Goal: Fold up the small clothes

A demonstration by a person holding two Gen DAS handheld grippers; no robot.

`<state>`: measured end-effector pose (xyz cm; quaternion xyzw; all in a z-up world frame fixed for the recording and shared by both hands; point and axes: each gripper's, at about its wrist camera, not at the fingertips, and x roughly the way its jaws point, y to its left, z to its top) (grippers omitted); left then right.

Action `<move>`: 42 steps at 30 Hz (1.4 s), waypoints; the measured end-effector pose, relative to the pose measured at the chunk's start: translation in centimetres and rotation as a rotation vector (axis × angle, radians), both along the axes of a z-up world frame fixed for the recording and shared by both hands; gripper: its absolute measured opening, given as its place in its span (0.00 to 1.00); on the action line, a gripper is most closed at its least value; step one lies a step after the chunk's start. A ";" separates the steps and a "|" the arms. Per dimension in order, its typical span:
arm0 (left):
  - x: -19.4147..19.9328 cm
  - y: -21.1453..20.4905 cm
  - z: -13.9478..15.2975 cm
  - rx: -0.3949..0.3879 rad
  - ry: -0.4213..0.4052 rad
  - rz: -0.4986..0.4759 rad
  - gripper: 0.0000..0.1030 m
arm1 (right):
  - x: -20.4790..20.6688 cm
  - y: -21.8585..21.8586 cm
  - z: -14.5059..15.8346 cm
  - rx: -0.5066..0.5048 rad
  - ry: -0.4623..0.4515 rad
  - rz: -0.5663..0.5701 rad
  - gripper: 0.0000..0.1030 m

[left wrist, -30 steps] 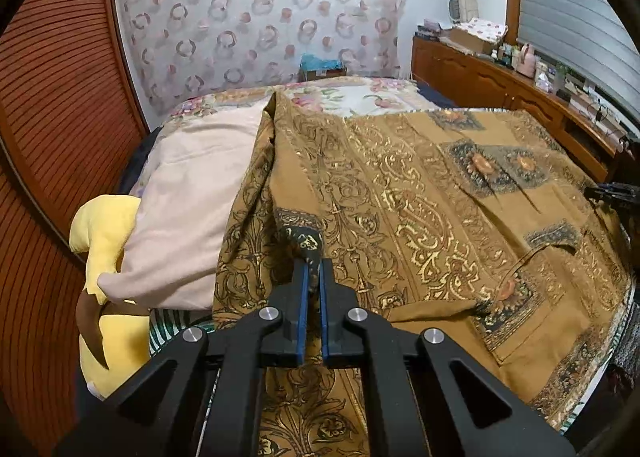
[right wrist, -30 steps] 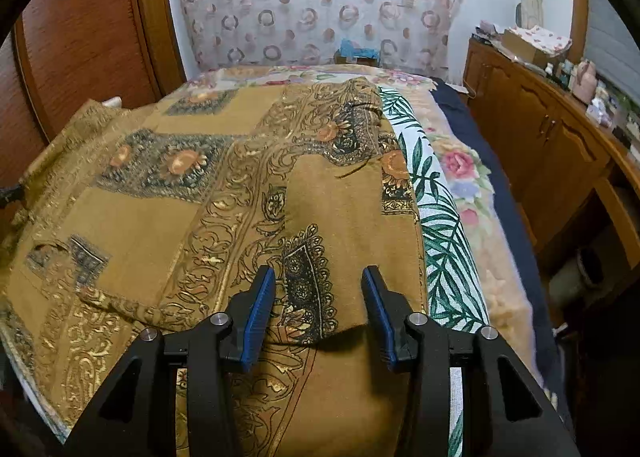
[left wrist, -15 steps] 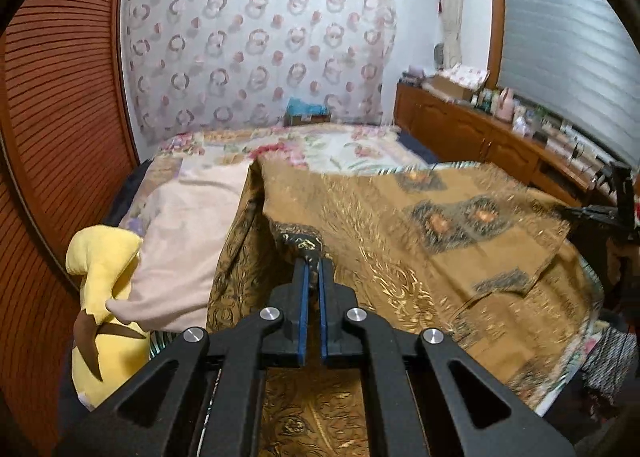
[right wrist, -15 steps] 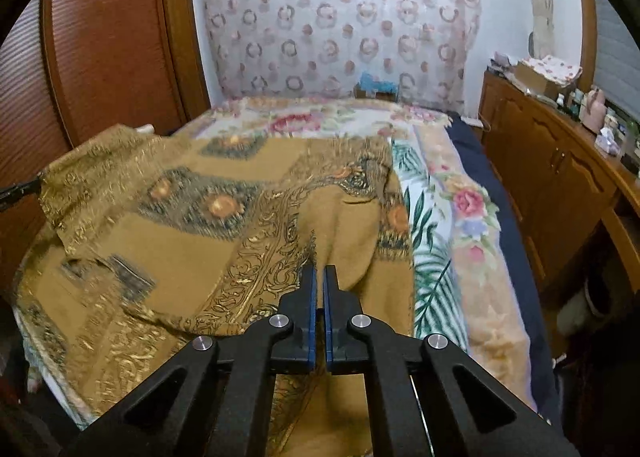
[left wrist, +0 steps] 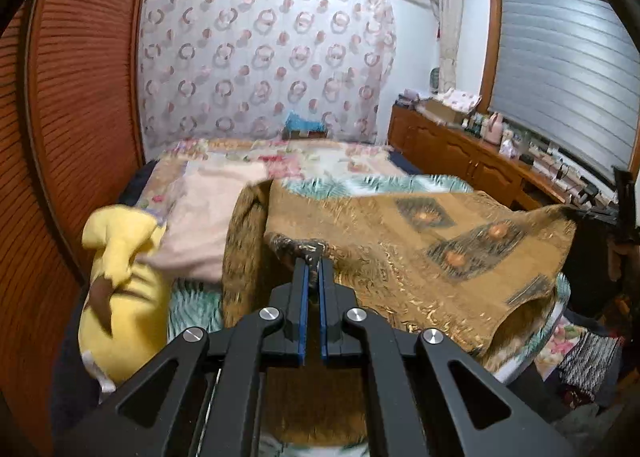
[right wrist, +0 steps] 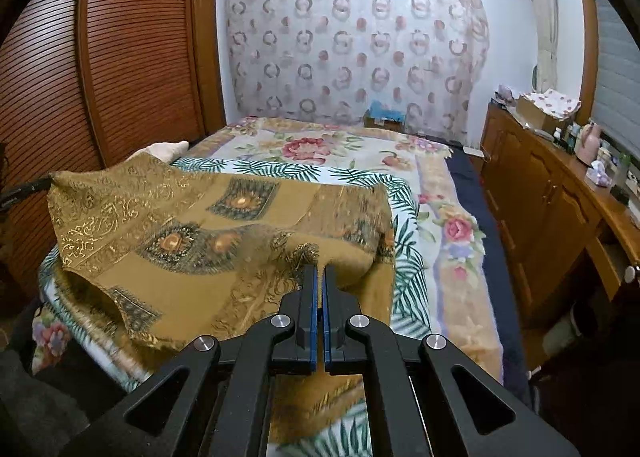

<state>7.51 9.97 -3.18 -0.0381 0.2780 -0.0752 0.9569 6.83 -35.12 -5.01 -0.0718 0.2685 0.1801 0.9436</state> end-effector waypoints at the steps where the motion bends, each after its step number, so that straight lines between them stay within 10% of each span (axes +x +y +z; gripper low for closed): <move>1: -0.2 -0.1 -0.9 0.001 0.021 0.002 0.05 | -0.1 0.1 -0.2 -0.007 0.005 0.001 0.01; 11: -0.3 0.4 -6.6 0.015 0.153 0.030 0.06 | 1.9 0.3 -5.6 -0.008 0.129 -0.039 0.01; 19: -0.4 1.1 -6.6 -0.013 0.149 0.072 0.68 | 0.7 0.2 -5.5 -0.007 0.121 -0.056 0.02; 23: 0.4 1.4 -7.2 -0.019 0.169 0.095 0.69 | -0.3 0.9 -5.0 -0.032 0.085 -0.058 0.06; 29: 2.2 3.0 -8.9 -0.054 0.237 0.153 0.69 | -1.5 2.0 -4.7 -0.038 0.035 -0.050 0.56; 36: 2.7 3.6 -10.1 -0.082 0.257 0.171 0.68 | -1.3 4.9 -5.9 -0.026 0.034 0.013 0.57; 42: 2.7 3.4 -10.1 -0.098 0.247 0.132 0.41 | 0.0 7.9 -8.0 -0.019 0.061 0.064 0.57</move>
